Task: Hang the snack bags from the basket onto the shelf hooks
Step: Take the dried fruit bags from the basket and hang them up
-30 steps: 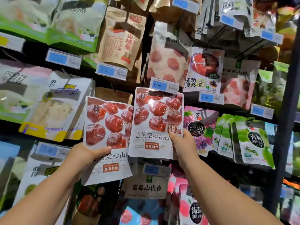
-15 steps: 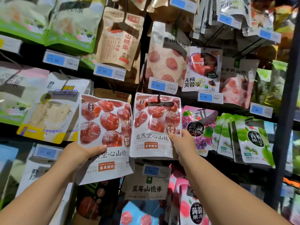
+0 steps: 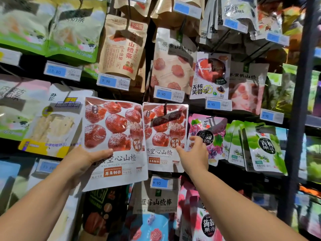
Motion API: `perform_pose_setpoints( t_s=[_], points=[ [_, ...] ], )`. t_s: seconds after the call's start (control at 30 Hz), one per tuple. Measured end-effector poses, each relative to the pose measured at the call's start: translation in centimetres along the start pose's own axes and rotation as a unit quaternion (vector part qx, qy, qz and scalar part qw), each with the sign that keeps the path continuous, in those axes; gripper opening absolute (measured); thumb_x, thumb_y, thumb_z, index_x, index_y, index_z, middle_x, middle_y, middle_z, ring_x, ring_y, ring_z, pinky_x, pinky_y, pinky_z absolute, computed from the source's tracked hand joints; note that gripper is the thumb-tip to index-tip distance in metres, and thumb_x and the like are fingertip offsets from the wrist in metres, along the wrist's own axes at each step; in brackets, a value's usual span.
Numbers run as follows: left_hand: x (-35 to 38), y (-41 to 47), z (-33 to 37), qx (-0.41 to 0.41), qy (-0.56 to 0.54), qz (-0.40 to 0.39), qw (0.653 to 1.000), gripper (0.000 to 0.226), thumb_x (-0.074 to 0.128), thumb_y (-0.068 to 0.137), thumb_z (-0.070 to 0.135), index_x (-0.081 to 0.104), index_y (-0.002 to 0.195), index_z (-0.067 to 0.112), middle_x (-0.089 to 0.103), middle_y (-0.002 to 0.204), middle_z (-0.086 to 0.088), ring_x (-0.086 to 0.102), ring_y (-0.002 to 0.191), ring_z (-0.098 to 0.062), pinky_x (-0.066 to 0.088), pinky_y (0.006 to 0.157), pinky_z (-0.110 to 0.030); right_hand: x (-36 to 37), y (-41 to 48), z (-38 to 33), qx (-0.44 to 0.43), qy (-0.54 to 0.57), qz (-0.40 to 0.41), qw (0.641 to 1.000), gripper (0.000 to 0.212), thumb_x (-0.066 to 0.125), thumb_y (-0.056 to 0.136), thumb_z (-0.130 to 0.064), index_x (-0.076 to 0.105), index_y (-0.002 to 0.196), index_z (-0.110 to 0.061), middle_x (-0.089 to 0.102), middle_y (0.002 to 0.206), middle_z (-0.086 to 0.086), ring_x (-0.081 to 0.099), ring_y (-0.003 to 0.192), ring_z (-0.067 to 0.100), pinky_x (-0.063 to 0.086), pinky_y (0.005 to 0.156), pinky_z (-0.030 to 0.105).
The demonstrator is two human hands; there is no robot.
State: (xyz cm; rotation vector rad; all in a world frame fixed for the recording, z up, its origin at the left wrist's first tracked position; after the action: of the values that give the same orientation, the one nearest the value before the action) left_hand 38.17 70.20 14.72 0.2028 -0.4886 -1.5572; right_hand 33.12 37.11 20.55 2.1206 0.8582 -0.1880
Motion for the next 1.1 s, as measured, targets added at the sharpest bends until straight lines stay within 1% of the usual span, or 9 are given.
perform_pose_setpoints(
  t_s=[0.17, 0.27, 0.4, 0.47, 0.5, 0.57, 0.73, 0.93, 1.1],
  points=[
    [4.7, 0.0, -0.3, -0.029, -0.036, -0.081, 0.996, 0.098, 0.099, 0.014, 0.047, 0.076, 0.098, 0.004, 0.075, 0.100, -0.016, 0.072, 0.094, -0.038, 0.052, 0.095, -0.052, 1.6, -1.7, -1.5, -0.030, 0.130, -0.152, 0.979, 0.026, 0.053, 0.097, -0.048, 0.055, 0.095, -0.023, 0.064, 0.101, -0.001, 0.061, 0.097, 0.019, 0.049, 0.082, 0.034],
    [7.2, -0.2, -0.4, -0.050, -0.061, -0.104, 0.991, 0.102, 0.100, 0.014, 0.044, 0.072, 0.104, 0.005, 0.075, 0.100, -0.015, 0.072, 0.093, -0.036, 0.055, 0.090, -0.049, 3.0, -2.9, -0.7, 0.050, 0.207, -0.237, 0.948, 0.039, 0.048, 0.098, -0.054, 0.059, 0.105, -0.018, 0.064, 0.100, 0.002, 0.063, 0.097, 0.026, 0.054, 0.090, 0.043],
    [10.4, -1.0, 0.3, -0.070, -0.086, -0.129, 0.985, 0.048, 0.086, 0.057, 0.018, 0.071, 0.099, 0.003, 0.075, 0.099, -0.019, 0.072, 0.087, -0.034, 0.058, 0.082, -0.045, 3.4, -3.8, 0.5, 0.084, 0.232, -0.274, 0.930, 0.044, 0.060, 0.091, -0.048, 0.055, 0.110, -0.010, 0.066, 0.094, 0.011, 0.065, 0.077, 0.026, 0.055, 0.064, 0.038],
    [11.3, -0.8, 0.4, -0.074, -0.077, -0.135, 0.985, 0.026, 0.076, 0.072, 0.007, 0.071, 0.097, 0.002, 0.075, 0.096, -0.017, 0.074, 0.080, -0.029, 0.060, 0.073, -0.037, 3.4, -3.8, 1.3, 0.104, 0.275, -0.272, 0.916, 0.034, 0.065, 0.090, -0.038, 0.057, 0.110, -0.013, 0.072, 0.104, 0.014, 0.072, 0.086, 0.034, 0.060, 0.064, 0.048],
    [11.8, -0.7, 0.4, -0.078, -0.073, -0.138, 0.985, 0.022, 0.075, 0.075, 0.005, 0.071, 0.096, 0.002, 0.076, 0.095, -0.017, 0.074, 0.078, -0.028, 0.061, 0.070, -0.035, 3.2, -3.6, 1.5, 0.107, 0.299, -0.263, 0.911, 0.024, 0.063, 0.094, -0.032, 0.057, 0.109, -0.014, 0.073, 0.104, 0.013, 0.072, 0.086, 0.033, 0.059, 0.060, 0.043],
    [12.8, -0.6, 0.4, -0.087, -0.068, -0.148, 0.983, 0.028, 0.077, 0.071, 0.008, 0.070, 0.097, 0.002, 0.076, 0.094, -0.017, 0.074, 0.079, -0.029, 0.060, 0.072, -0.037, 2.8, -3.2, 2.2, 0.110, 0.335, -0.230, 0.907, 0.012, 0.056, 0.100, -0.020, 0.059, 0.110, -0.014, 0.075, 0.101, 0.011, 0.073, 0.087, 0.031, 0.059, 0.062, 0.042],
    [14.4, 0.1, -0.2, -0.073, -0.059, -0.119, 0.988, 0.038, 0.082, 0.072, 0.010, 0.069, 0.107, 0.004, 0.076, 0.095, -0.014, 0.073, 0.087, -0.033, 0.058, 0.082, -0.046, 2.4, -2.1, 3.8, 0.107, 0.346, -0.153, 0.920, 0.010, 0.054, 0.101, -0.016, 0.061, 0.107, -0.011, 0.074, 0.102, 0.014, 0.072, 0.092, 0.033, 0.056, 0.082, 0.061],
    [14.6, 1.8, -0.7, -0.005, -0.020, -0.059, 0.998, 0.086, 0.094, 0.035, 0.050, 0.064, 0.110, 0.022, 0.076, 0.100, -0.002, 0.073, 0.094, -0.028, 0.056, 0.088, -0.052, 1.8, -1.0, 4.1, 0.094, 0.340, -0.114, 0.929, 0.006, 0.054, 0.101, -0.015, 0.059, 0.102, -0.015, 0.074, 0.101, 0.010, 0.072, 0.090, 0.028, 0.058, 0.082, 0.055],
    [15.1, 2.4, -0.2, 0.035, -0.007, -0.053, 0.998, 0.078, 0.093, 0.045, 0.046, 0.064, 0.113, 0.021, 0.076, 0.103, 0.000, 0.073, 0.095, -0.025, 0.056, 0.089, -0.051, 1.8, 0.0, 3.9, 0.088, 0.324, -0.106, 0.936, 0.007, 0.054, 0.100, -0.015, 0.061, 0.102, -0.015, 0.073, 0.101, 0.010, 0.071, 0.093, 0.029, 0.058, 0.083, 0.056]
  ],
)
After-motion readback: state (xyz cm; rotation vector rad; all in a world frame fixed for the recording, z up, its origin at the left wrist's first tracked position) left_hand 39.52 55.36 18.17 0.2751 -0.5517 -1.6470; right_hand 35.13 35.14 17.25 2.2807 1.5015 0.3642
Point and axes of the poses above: each hand's wrist, its own y-axis towards the middle knuckle, its own x-axis out of the palm, z = x × y, the point moved 7 cm from there along y, towards the middle knuckle
